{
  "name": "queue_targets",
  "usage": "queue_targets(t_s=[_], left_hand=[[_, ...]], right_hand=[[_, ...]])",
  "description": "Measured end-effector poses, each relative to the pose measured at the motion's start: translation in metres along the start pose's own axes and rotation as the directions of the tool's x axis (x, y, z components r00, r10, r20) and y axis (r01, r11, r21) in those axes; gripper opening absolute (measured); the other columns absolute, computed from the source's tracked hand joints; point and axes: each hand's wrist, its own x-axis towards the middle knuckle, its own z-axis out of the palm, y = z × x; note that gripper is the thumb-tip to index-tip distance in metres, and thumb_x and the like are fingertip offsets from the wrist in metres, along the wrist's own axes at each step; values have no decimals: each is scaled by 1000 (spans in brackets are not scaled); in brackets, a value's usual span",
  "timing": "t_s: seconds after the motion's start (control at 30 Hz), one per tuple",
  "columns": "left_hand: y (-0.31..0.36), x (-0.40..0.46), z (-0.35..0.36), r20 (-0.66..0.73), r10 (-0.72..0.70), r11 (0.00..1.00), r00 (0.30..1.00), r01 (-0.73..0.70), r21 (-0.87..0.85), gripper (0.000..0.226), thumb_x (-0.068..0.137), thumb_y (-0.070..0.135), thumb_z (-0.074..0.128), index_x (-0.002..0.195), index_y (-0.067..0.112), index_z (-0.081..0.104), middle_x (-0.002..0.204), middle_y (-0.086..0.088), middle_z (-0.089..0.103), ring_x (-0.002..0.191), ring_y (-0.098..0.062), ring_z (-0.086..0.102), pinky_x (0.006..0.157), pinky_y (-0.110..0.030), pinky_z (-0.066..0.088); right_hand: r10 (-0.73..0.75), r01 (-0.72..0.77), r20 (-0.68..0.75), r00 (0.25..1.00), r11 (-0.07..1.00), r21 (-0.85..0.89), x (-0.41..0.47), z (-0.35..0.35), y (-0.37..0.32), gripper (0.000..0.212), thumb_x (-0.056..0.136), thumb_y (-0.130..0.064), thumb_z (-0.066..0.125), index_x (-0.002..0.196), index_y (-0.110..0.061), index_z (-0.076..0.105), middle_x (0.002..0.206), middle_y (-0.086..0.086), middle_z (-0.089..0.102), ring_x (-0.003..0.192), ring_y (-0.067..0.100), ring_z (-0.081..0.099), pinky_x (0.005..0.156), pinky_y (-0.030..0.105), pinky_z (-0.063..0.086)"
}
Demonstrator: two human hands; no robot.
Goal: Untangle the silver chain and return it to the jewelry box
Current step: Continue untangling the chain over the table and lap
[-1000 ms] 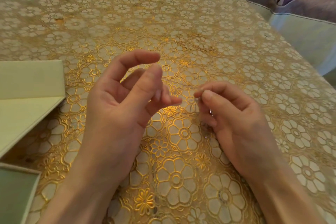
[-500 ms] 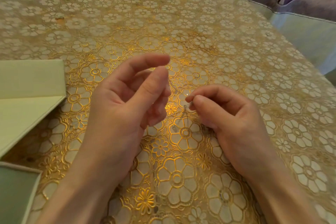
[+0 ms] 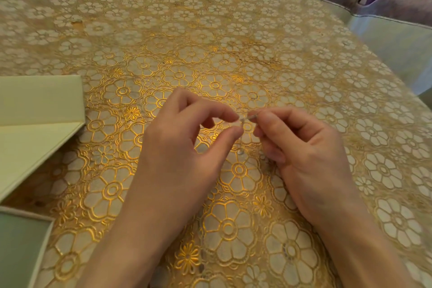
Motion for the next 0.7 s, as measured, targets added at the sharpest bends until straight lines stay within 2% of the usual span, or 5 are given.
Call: queue_targets(t_s=[0.13, 0.33, 0.6, 0.7], left_hand=[[-1, 0, 1, 5, -6, 1000, 1000, 6, 17, 18, 77, 36, 60, 91, 26, 67, 76, 16, 43, 69, 7, 45, 66, -3, 31], [3, -1, 1, 30, 22, 999, 999, -23, 25, 11, 79, 35, 59, 84, 27, 66, 72, 14, 43, 66, 9, 42, 65, -4, 30], [3, -2, 2, 42, 2, 1000, 999, -1, -14, 4, 78, 34, 60, 76, 31, 62, 70, 10, 47, 60, 3, 43, 58, -6, 29], [4, -2, 2, 56, -13, 1000, 998, 14, -15, 6, 76, 35, 66, 77, 29, 64, 70, 10, 49, 60, 1, 44, 57, -4, 30]], right_hand=[[2, -2, 8, 1000, 1000, -14, 0, 0, 0, 12, 73, -25, 62, 69, -21, 73, 60, -1, 61, 47, 1, 39, 46, 11, 33], [9, -8, 32, 999, 1000, -15, -1, 1, -1, 13, 73, -24, 61, 69, -21, 73, 58, -3, 60, 47, 0, 43, 46, 9, 33], [-22, 27, 67, 997, 997, -76, -3, 3, -3, 9, 74, -22, 61, 66, -18, 64, 57, -9, 59, 49, -4, 46, 47, 6, 35], [-31, 37, 70, 997, 995, -92, -4, 3, -4, 8, 73, -22, 61, 66, -19, 64, 58, -12, 62, 52, -6, 51, 50, 5, 37]])
